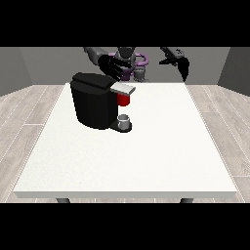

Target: Insert the coffee pod into the coffee machine and close the lid

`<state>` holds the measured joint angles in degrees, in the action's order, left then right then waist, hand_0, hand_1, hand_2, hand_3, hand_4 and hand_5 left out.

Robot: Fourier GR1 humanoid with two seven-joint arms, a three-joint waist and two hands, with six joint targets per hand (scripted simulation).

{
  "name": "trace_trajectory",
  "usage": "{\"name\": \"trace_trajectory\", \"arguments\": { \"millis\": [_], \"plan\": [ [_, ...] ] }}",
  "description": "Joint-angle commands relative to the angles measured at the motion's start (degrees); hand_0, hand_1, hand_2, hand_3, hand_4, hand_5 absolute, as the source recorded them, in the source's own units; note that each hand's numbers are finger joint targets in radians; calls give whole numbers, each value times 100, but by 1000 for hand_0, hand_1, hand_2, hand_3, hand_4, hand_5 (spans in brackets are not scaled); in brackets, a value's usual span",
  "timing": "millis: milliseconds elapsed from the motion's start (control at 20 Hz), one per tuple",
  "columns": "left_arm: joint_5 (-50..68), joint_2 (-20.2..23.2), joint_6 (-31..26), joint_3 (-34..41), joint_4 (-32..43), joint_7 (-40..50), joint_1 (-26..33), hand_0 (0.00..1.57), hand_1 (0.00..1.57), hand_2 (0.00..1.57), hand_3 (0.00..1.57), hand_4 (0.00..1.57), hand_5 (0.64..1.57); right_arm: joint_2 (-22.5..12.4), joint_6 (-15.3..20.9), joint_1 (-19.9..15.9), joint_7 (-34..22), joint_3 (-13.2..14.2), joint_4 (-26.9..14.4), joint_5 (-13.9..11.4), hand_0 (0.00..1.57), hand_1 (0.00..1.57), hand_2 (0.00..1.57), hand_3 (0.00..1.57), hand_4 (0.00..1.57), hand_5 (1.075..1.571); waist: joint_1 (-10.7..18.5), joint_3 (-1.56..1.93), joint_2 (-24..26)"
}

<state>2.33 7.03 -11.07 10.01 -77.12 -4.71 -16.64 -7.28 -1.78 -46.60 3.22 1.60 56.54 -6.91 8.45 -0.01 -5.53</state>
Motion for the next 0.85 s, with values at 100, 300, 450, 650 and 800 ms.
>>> {"name": "trace_trajectory", "arguments": {
  "millis": [100,300,450,650,800],
  "plan": [
    [83,98,-111,72,197,-343,155,0,0,0,0,0,1571,121,28,-278,-66,18,-44,-79,0,0,0,0,73,1571,0,0,26],
    [-140,-170,216,-174,-101,-332,245,0,0,0,0,196,1571,351,-224,194,572,-124,65,41,0,0,0,0,67,1571,-100,2,230],
    [106,101,-82,134,300,-579,378,0,0,0,0,185,1571,698,-536,592,570,-415,420,181,0,0,0,0,259,1571,-449,0,479],
    [-78,-214,295,13,418,-585,463,0,0,0,0,245,1571,720,-208,1644,777,-985,847,1034,0,0,0,0,286,1571,-691,2,959],
    [-187,-315,268,-134,467,-744,842,0,0,0,0,192,1571,724,157,2439,884,-1275,1017,1176,0,0,0,0,157,1571,-843,2,1234]
  ]
}}
